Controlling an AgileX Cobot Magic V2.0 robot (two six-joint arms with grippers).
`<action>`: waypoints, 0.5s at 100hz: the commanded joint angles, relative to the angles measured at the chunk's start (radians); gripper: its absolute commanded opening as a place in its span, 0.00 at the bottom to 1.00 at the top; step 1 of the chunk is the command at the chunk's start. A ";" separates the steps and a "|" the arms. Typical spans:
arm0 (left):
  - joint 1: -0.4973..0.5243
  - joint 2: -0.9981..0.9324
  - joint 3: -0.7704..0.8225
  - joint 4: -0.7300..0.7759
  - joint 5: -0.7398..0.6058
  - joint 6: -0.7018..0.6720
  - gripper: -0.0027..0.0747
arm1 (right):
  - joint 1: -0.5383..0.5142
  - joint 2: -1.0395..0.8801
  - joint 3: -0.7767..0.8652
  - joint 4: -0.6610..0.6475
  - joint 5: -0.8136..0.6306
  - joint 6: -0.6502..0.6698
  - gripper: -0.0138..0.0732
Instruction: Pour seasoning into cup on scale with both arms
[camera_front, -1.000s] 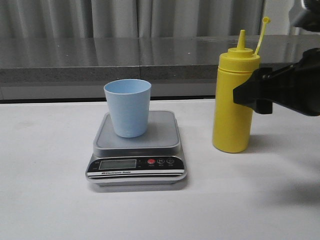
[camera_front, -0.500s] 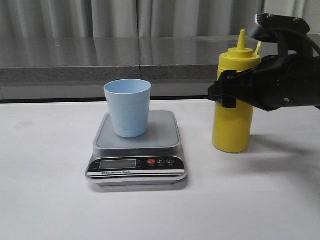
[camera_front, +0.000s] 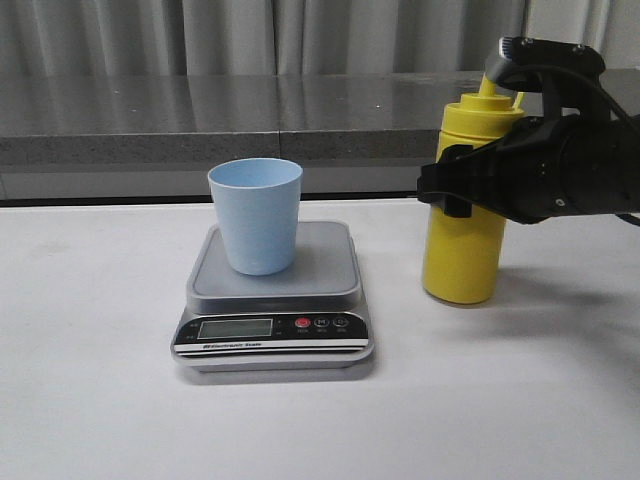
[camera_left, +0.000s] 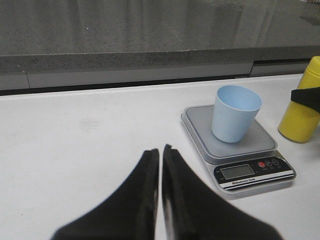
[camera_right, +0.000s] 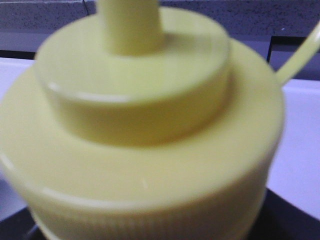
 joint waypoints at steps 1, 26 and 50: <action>0.002 0.010 -0.026 -0.004 -0.074 -0.013 0.05 | 0.003 -0.038 -0.027 -0.006 -0.060 -0.012 0.14; 0.002 0.010 -0.026 -0.004 -0.074 -0.013 0.05 | 0.002 -0.080 -0.118 -0.091 0.221 -0.256 0.09; 0.002 0.010 -0.026 -0.004 -0.074 -0.013 0.05 | 0.009 -0.118 -0.278 -0.350 0.411 -0.262 0.09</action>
